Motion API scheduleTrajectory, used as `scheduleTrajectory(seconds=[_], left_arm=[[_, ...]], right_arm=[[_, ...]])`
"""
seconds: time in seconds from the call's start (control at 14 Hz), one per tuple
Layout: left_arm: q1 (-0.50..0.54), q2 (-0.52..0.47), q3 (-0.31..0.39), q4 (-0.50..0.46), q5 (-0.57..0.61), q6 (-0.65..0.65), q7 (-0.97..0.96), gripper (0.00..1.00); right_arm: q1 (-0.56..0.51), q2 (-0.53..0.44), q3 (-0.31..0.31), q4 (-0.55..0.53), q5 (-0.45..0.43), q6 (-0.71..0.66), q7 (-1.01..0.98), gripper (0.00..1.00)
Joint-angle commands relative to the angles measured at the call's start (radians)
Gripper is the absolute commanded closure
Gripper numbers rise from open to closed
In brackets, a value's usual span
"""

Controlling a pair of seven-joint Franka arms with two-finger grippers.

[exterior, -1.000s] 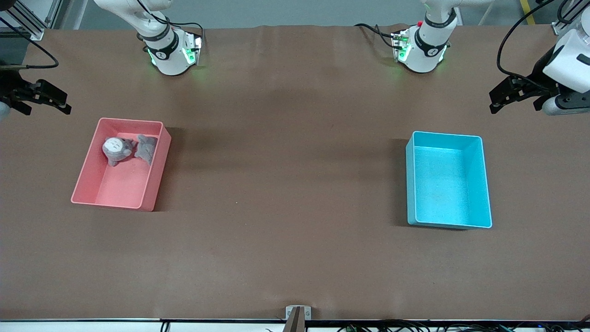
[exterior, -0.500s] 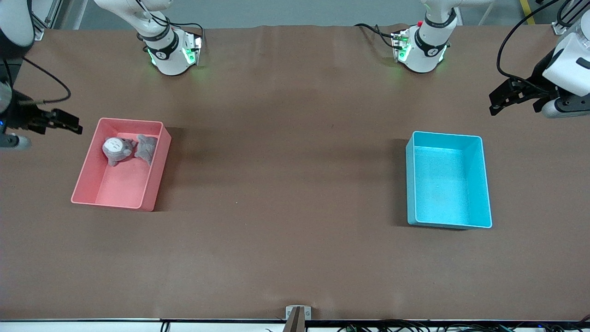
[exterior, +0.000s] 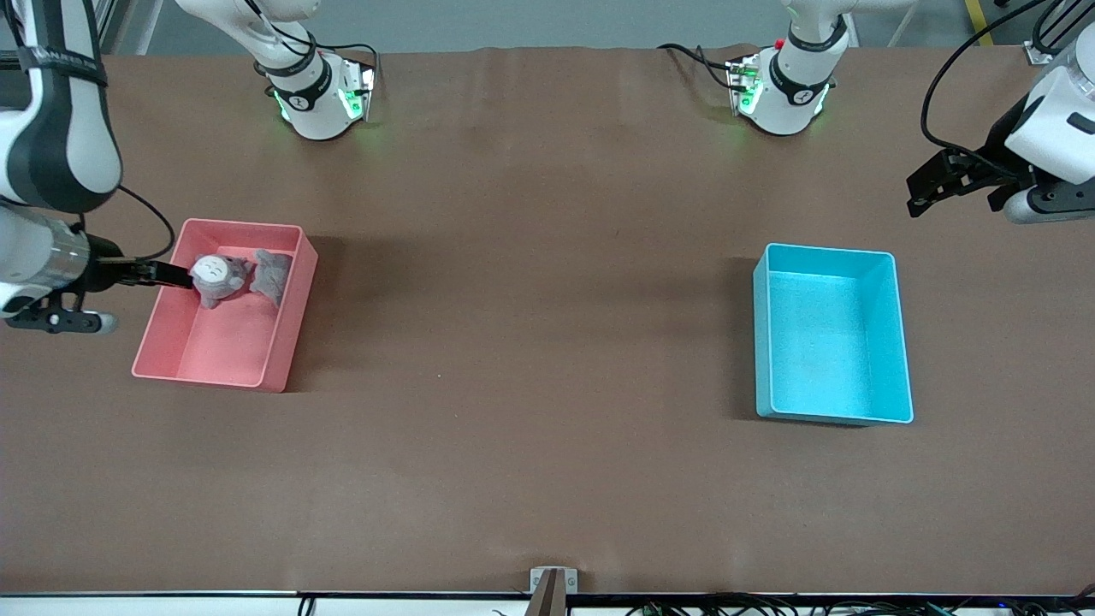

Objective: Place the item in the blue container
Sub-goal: 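Reach the right gripper down into the pink box toward a plush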

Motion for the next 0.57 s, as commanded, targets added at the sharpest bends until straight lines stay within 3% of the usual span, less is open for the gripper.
scheduleTrajectory(seconds=[0.0,0.5], left_arm=[[0.009,0.009,-0.001,0.023,-0.020,-0.003,0.025,0.00],[0.007,0.018,-0.003,0.023,-0.021,-0.003,0.025,0.00]], right_arm=[[-0.008,-0.085,0.008,-0.237,0.026,0.175,0.061,0.00],[-0.005,-0.074,0.010,-0.518,0.079,0.477,0.062,0.00]])
